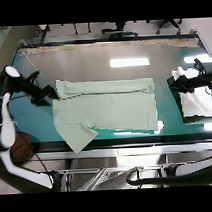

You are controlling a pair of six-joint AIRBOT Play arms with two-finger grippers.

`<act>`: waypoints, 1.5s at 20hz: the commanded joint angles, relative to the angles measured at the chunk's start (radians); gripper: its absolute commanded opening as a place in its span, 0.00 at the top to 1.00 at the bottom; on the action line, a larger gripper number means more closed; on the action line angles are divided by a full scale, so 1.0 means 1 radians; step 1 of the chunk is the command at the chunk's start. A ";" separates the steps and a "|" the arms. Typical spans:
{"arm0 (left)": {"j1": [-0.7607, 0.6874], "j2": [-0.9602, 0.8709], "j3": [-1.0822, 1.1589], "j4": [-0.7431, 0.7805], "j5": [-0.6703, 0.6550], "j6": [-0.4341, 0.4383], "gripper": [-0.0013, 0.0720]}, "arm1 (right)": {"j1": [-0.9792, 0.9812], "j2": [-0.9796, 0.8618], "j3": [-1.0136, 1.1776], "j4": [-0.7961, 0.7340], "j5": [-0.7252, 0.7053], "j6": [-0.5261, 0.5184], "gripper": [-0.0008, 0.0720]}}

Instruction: Fold the shirts.

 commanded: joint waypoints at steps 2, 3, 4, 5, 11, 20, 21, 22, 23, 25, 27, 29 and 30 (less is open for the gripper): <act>0.064 0.426 -0.645 -0.008 0.210 0.013 0.07 | -0.055 0.151 -0.263 -0.061 -0.077 0.014 0.49; 0.081 0.495 -0.761 -0.008 0.258 0.013 0.07 | -0.054 0.154 -0.293 -0.055 -0.084 0.014 0.49; 0.097 0.543 -0.848 -0.008 0.294 0.018 0.07 | -0.052 0.154 -0.316 -0.049 -0.085 0.014 0.49; 0.112 0.580 -0.925 -0.009 0.326 0.021 0.07 | -0.050 0.153 -0.335 -0.041 -0.085 0.014 0.49; 0.118 0.652 -1.150 -0.235 0.573 0.132 0.07 | -0.048 0.153 -0.393 0.032 -0.086 -0.016 0.49; 0.072 0.449 -1.061 -0.511 0.524 0.377 0.96 | 0.001 0.141 -0.500 0.048 -0.051 -0.044 0.49; 0.060 0.441 -1.033 -0.509 0.506 0.377 0.96 | 0.001 0.141 -0.515 0.047 -0.042 -0.049 0.49; 0.053 0.439 -1.006 -0.504 0.489 0.376 0.96 | 0.001 0.141 -0.531 0.035 -0.039 -0.050 0.49; 0.048 0.446 -0.986 -0.505 0.477 0.376 0.96 | 0.001 0.141 -0.546 0.016 -0.036 -0.050 0.49; 0.045 0.475 -0.956 -0.504 0.465 0.376 0.96 | 0.005 0.141 -0.587 0.007 -0.033 -0.049 0.49; 0.045 0.502 -0.937 -0.504 0.463 0.377 0.96 | 0.027 0.141 -0.640 0.005 -0.056 -0.054 0.49; 0.045 0.510 -0.926 -0.504 0.462 0.377 0.96 | 0.071 0.139 -0.682 0.006 -0.108 -0.055 0.49; 0.045 0.509 -0.927 -0.503 0.461 0.377 0.96 | 0.101 0.139 -0.692 0.007 -0.134 -0.061 0.49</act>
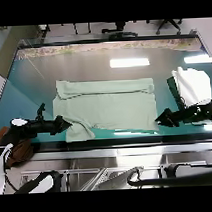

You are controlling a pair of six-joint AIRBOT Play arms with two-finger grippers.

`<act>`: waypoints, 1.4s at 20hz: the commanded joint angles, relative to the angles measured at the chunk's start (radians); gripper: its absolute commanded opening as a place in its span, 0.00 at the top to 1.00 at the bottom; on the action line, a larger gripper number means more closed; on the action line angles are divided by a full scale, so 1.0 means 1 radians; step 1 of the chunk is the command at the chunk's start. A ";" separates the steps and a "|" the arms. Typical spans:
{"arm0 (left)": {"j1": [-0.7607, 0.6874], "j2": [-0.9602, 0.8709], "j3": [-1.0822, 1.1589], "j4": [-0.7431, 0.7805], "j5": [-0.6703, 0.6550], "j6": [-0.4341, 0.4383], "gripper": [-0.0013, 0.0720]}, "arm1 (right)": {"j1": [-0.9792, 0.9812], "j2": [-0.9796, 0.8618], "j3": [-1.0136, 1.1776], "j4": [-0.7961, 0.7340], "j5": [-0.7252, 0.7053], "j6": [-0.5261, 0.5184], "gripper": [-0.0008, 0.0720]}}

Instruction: Fold the shirts.

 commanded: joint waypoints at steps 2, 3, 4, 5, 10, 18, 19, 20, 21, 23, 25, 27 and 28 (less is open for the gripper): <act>-0.002 0.011 0.018 -0.005 0.008 0.006 0.96 | 0.104 -0.002 -0.050 -0.014 -0.112 -0.010 0.69; -0.002 0.011 0.018 -0.005 0.014 0.006 0.96 | 0.121 -0.002 -0.050 -0.011 -0.127 -0.010 0.69; -0.002 0.011 0.018 -0.005 0.019 0.016 0.96 | 0.134 -0.002 -0.048 -0.004 -0.132 -0.010 0.75; -0.001 0.012 0.019 -0.005 0.024 0.033 0.96 | 0.138 0.002 -0.046 0.008 -0.129 -0.017 0.95; 0.097 0.061 0.021 0.060 -0.050 0.003 0.96 | 0.066 0.138 -0.046 -0.048 -0.082 0.024 0.97; 0.087 0.282 0.077 0.156 0.037 -0.115 0.96 | -0.012 0.284 0.005 0.171 -0.047 -0.040 0.97; 0.043 0.266 0.128 0.153 0.062 -0.115 0.96 | -0.011 0.281 0.035 0.243 -0.067 -0.074 0.97; 0.001 0.235 0.194 0.152 0.096 -0.115 0.96 | -0.006 0.274 0.062 0.289 -0.099 -0.097 0.97; -0.036 0.193 0.261 0.151 0.127 -0.116 0.96 | 0.007 0.256 0.094 0.317 -0.143 -0.113 0.97; -0.117 0.071 0.410 0.153 0.183 -0.115 0.96 | 0.049 0.199 0.154 0.328 -0.215 -0.141 0.97; -0.167 -0.071 0.538 0.153 0.214 -0.115 0.96 | 0.106 0.116 0.205 0.328 -0.302 -0.173 0.97; -0.192 -0.214 0.642 0.153 0.260 -0.115 0.96 | 0.145 0.016 0.254 0.327 -0.379 -0.211 0.97; -0.191 -0.277 0.681 0.154 0.279 -0.115 0.96 | 0.151 -0.037 0.284 0.323 -0.397 -0.212 0.97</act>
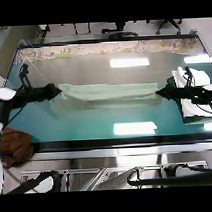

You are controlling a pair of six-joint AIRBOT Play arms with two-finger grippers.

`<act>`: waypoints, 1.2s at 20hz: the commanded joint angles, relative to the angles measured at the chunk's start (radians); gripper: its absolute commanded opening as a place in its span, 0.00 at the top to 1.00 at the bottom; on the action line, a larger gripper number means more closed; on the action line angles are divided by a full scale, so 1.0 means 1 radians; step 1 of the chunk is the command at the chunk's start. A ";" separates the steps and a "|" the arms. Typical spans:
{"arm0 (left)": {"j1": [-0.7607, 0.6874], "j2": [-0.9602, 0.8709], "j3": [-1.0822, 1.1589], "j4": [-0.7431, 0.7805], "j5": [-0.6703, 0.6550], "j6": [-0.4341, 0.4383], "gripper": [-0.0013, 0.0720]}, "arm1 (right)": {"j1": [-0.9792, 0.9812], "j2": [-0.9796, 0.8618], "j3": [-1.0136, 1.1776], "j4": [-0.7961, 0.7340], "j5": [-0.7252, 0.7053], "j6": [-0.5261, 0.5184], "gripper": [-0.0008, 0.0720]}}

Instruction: Fold the shirts.

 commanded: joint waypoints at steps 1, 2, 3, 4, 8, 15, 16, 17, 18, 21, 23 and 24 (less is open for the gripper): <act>-0.040 -0.235 0.181 0.000 0.087 0.000 0.96 | 0.042 -0.171 0.105 0.016 -0.117 -0.048 0.97; -0.035 -0.300 0.224 0.003 0.087 0.000 0.96 | 0.041 -0.219 0.135 0.009 -0.117 -0.048 0.97; -0.032 -0.361 0.266 0.021 0.082 0.000 0.96 | 0.041 -0.263 0.167 0.003 -0.116 -0.048 0.97; -0.034 -0.413 0.300 0.027 0.074 0.000 0.96 | 0.039 -0.296 0.195 0.001 -0.116 -0.048 0.97; -0.034 -0.566 0.414 0.050 0.063 -0.007 0.96 | 0.028 -0.338 0.249 -0.030 -0.127 -0.055 0.97; -0.040 -0.657 0.521 0.149 0.034 -0.090 0.96 | -0.002 -0.338 0.251 -0.048 -0.124 -0.062 0.97; -0.040 -0.657 0.521 0.181 0.029 -0.112 0.96 | -0.007 -0.338 0.251 -0.047 -0.124 -0.062 0.97; -0.040 -0.657 0.521 0.181 0.023 -0.113 0.96 | -0.008 -0.338 0.251 -0.048 -0.123 -0.063 0.97; -0.041 -0.657 0.521 0.178 0.023 -0.113 0.96 | -0.007 -0.338 0.251 -0.047 -0.123 -0.063 0.97; -0.070 -0.657 0.521 0.172 0.037 -0.113 0.96 | -0.007 -0.338 0.252 -0.036 -0.118 -0.062 0.97; -0.099 -0.657 0.525 0.172 0.050 -0.113 0.92 | -0.007 -0.335 0.252 -0.037 -0.118 -0.062 0.95; -0.112 -0.657 0.542 0.172 0.042 -0.113 0.53 | -0.009 -0.328 0.254 -0.038 -0.118 -0.063 0.84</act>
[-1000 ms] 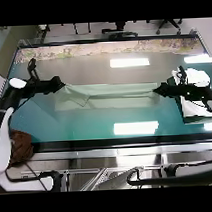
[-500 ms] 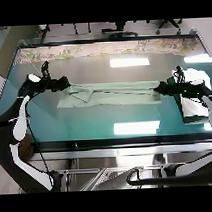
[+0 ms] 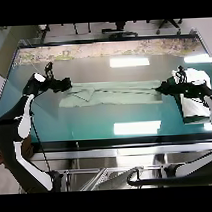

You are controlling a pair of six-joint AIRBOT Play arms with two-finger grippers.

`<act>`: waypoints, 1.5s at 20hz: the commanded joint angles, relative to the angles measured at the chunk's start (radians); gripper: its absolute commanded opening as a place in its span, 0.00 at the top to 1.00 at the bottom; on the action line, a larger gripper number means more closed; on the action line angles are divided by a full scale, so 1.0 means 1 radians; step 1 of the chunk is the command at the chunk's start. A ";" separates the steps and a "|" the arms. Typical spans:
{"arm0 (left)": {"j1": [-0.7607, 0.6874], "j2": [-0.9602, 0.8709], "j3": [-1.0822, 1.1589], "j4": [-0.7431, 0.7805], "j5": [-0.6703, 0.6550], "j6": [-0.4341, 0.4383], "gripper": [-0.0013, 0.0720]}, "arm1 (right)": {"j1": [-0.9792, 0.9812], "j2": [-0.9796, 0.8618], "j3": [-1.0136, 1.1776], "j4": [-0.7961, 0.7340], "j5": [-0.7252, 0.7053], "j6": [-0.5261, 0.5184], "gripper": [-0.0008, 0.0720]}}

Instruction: Fold the shirts.

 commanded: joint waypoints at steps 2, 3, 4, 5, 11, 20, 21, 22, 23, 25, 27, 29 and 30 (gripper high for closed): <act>-0.039 -0.001 0.082 0.003 -0.037 -0.007 0.06 | -0.010 0.034 0.030 -0.043 0.004 0.000 0.57; -0.039 -0.001 0.130 0.003 -0.077 -0.007 0.06 | -0.021 0.047 0.050 -0.083 0.004 0.001 0.54; -0.039 -0.001 0.178 0.003 -0.122 -0.007 0.06 | -0.032 0.056 0.062 -0.112 0.002 0.009 0.36; -0.038 -0.001 0.220 0.004 -0.163 -0.007 0.06 | -0.040 0.060 0.065 -0.124 0.000 0.012 0.24; -0.076 -0.001 0.401 0.000 -0.322 -0.011 0.06 | -0.019 -0.032 0.065 -0.133 0.052 0.039 0.25; -0.320 -0.001 0.269 0.004 -0.180 -0.010 0.96 | 0.000 -0.071 0.112 0.074 0.154 -0.037 0.97; -0.357 -0.001 0.230 0.004 -0.113 -0.010 0.96 | -0.003 -0.058 0.145 0.074 0.214 -0.009 0.97; -0.390 -0.001 0.193 0.005 -0.044 -0.010 0.96 | -0.008 -0.039 0.182 0.075 0.265 0.020 0.97; -0.427 -0.001 0.154 0.005 0.031 -0.010 0.96 | -0.008 -0.014 0.227 0.075 0.313 0.058 0.97; -0.494 -0.001 0.086 0.005 0.171 -0.010 0.96 | -0.008 0.037 0.328 0.086 0.409 0.122 0.97; -0.554 -0.001 0.029 0.011 0.304 -0.010 0.96 | -0.007 0.078 0.422 0.142 0.509 0.196 0.97; -0.607 -0.012 -0.012 0.011 0.410 -0.010 0.96 | -0.006 0.127 0.478 0.209 0.568 0.248 0.97; -0.626 -0.035 -0.009 0.011 0.435 -0.010 0.96 | -0.006 0.152 0.484 0.229 0.573 0.277 0.97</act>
